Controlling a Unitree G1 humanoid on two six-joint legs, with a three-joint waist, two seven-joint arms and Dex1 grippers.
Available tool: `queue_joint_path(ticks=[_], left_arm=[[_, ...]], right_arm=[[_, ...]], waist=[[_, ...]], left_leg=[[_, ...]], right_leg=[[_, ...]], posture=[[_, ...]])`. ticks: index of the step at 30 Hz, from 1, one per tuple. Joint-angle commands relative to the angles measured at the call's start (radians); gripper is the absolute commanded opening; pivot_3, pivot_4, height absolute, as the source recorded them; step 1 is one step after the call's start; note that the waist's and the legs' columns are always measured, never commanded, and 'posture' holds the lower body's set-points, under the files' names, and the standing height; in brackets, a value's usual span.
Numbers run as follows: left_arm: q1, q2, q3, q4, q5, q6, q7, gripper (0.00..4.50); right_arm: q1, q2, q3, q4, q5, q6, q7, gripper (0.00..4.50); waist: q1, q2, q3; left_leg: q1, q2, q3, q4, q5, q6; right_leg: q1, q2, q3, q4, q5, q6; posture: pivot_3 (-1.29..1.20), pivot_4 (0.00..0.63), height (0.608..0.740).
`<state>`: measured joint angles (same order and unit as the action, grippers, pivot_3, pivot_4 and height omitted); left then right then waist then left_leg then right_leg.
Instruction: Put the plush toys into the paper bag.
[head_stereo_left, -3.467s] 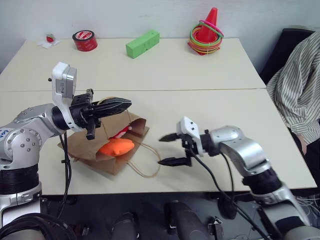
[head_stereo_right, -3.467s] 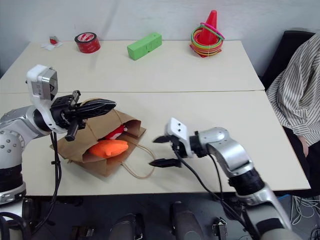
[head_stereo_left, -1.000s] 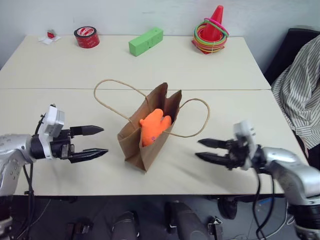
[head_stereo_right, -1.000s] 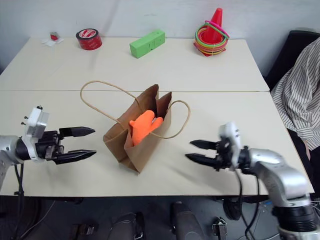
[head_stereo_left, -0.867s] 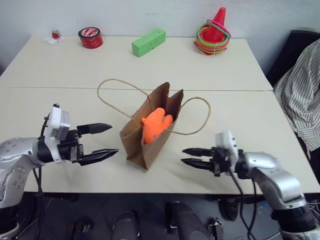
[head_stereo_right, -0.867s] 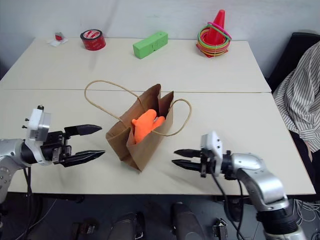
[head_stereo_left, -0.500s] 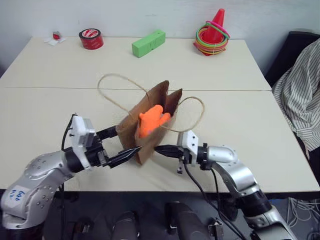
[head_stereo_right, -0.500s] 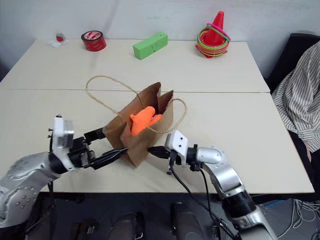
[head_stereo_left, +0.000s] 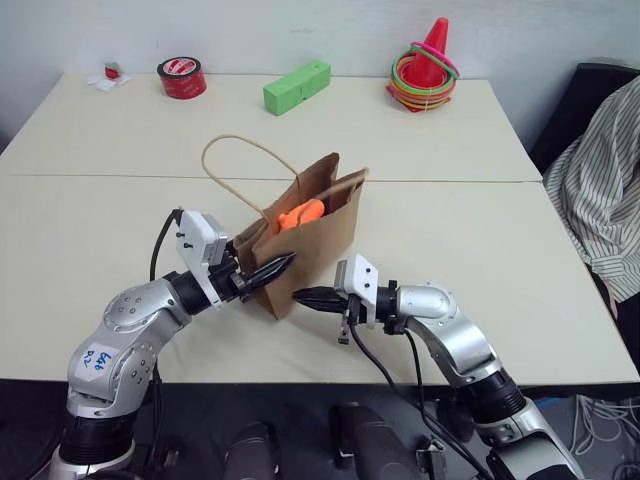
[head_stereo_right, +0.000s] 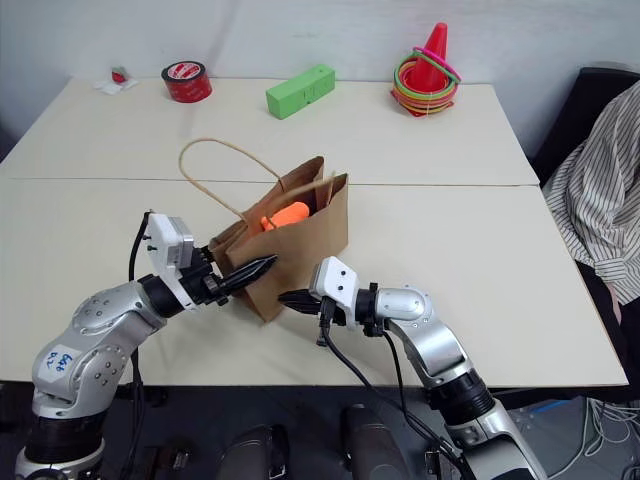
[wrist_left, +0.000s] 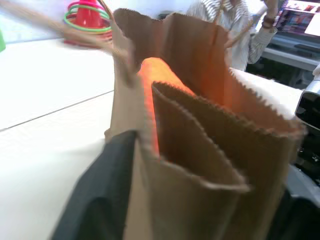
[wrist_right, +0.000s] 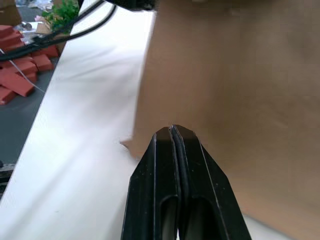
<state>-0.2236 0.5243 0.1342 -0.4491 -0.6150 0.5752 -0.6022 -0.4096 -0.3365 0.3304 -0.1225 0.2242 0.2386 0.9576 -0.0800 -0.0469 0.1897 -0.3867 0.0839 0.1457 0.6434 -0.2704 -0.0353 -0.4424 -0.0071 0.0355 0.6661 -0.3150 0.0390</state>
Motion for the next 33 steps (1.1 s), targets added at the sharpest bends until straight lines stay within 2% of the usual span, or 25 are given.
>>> queue_joint_path(ticks=[1, 6, 11, 15, 19, 23, 25, 28, 33], left_arm=[[-0.052, 0.06, 0.052, 0.042, -0.071, -0.012, -0.123, 1.66], [-0.178, 0.183, 0.015, 0.201, -0.114, 0.003, -0.392, 0.02], [-0.361, 0.204, -0.109, 0.403, -0.084, -0.053, -0.717, 0.02], [-0.462, 0.178, -0.212, 0.573, -0.006, -0.14, -0.909, 0.02], [-0.525, 0.097, -0.226, 0.723, 0.081, -0.298, -0.922, 0.02], [-0.508, 0.115, -0.205, 0.725, 0.122, -0.328, -0.89, 0.02], [-0.473, 0.133, -0.181, 0.671, 0.133, -0.317, -0.836, 0.43], [-0.413, 0.169, -0.123, 0.576, 0.126, -0.28, -0.749, 1.24], [-0.295, 0.248, -0.005, 0.455, 0.087, -0.232, -0.683, 2.85]], right_arm=[[0.055, -0.07, -0.064, -0.107, 0.059, 0.043, 0.025, 0.0], [0.219, -0.219, -0.225, -0.251, 0.151, 0.104, 0.037, 0.0], [0.458, -0.373, -0.498, -0.314, 0.213, 0.007, 0.101, 0.0], [0.549, -0.396, -0.651, -0.299, 0.251, -0.09, 0.133, 0.0], [0.594, -0.426, -0.71, -0.268, 0.254, -0.113, 0.161, 0.0], [0.562, -0.4, -0.74, -0.257, 0.296, -0.102, 0.116, 0.0], [0.551, -0.385, -0.742, -0.26, 0.338, -0.083, 0.106, 0.0], [0.538, -0.391, -0.735, -0.256, 0.344, -0.128, 0.138, 0.63], [0.514, -0.444, -0.761, -0.175, 0.322, -0.163, 0.176, 2.37]], waist=[[0.002, 0.0, 0.0], [0.007, 0.0, 0.0], [0.03, 0.0, 0.0], [0.027, 0.0, 0.0], [0.024, 0.001, 0.0], [0.021, 0.001, 0.0], [0.021, 0.001, 0.0], [0.023, 0.002, 0.0], [0.024, 0.002, 0.0]], left_leg=[[0.0, 0.0, 0.0, 0.001, 0.0, 0.0], [0.0, -0.002, 0.0, 0.002, -0.001, 0.0], [0.0, -0.003, 0.0, 0.003, -0.001, 0.001], [0.001, -0.003, 0.0, 0.004, -0.002, 0.001], [0.004, -0.002, 0.0, 0.004, -0.002, 0.0], [0.004, -0.001, -0.001, 0.004, -0.002, 0.0], [0.006, -0.001, -0.001, 0.004, -0.002, 0.0], [0.012, -0.001, -0.001, 0.002, -0.003, 0.0], [0.011, 0.001, -0.001, 0.003, -0.003, 0.001]], right_leg=[[0.0, 0.0, 0.0, 0.0, 0.0, 0.0], [0.0, 0.0, -0.001, 0.0, 0.0, 0.0], [0.002, 0.001, -0.002, -0.002, 0.0, 0.001], [0.004, 0.003, -0.001, -0.003, 0.0, 0.001], [0.007, 0.005, 0.0, -0.003, 0.0, 0.001], [0.008, 0.006, 0.001, -0.002, 0.0, 0.001], [0.01, 0.006, 0.001, -0.002, 0.0, 0.001], [0.015, 0.005, 0.002, -0.003, -0.001, 0.001], [0.015, 0.004, 0.001, -0.003, -0.001, 0.002]], posture=[[0.0, 0.15, 0.74], [0.0, 0.15, 0.74], [0.0, 0.15, 0.74], [0.0, 0.15, 0.74], [0.0, 0.15, 0.74], [0.0, 0.15, 0.74], [0.0, 0.15, 0.74], [0.0, 0.15, 0.74], [0.0, 0.15, 0.74]])
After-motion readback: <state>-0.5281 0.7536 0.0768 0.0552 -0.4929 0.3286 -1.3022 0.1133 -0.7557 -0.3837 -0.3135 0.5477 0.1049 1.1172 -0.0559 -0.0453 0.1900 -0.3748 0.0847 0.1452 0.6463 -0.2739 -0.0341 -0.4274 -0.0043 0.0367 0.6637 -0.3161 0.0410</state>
